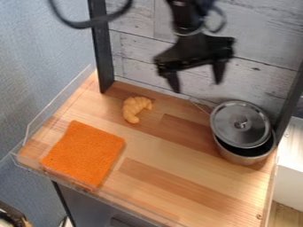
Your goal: Move the orange rag to the lower right side of the table.
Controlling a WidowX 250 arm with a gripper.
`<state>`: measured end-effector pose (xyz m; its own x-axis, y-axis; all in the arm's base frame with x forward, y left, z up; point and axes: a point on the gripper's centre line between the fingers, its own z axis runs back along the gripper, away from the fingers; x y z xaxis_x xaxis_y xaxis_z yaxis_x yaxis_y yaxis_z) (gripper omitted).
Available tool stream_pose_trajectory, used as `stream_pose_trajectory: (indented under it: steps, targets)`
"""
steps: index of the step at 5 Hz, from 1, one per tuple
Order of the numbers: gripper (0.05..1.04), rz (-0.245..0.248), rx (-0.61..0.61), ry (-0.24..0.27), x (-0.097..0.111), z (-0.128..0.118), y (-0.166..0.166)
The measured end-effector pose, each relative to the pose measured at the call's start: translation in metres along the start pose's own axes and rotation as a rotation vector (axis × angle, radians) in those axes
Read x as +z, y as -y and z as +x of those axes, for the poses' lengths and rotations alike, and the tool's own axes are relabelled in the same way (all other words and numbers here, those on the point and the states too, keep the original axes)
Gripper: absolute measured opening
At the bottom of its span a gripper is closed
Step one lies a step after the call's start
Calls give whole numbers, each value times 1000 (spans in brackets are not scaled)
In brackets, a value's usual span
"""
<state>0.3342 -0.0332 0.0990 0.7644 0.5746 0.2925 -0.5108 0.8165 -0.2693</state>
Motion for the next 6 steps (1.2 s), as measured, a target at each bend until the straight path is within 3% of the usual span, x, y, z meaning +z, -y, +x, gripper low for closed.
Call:
stream_pose_trajectory:
  steps: [1, 3, 5, 6]
  targets:
    - [1001, 49, 106, 42, 10, 13, -40]
    - [1001, 199, 231, 77, 4, 15, -108]
    - [1001, 329, 397, -4, -24, -6, -184]
    - [1001, 358, 433, -24, -34, -14, -198]
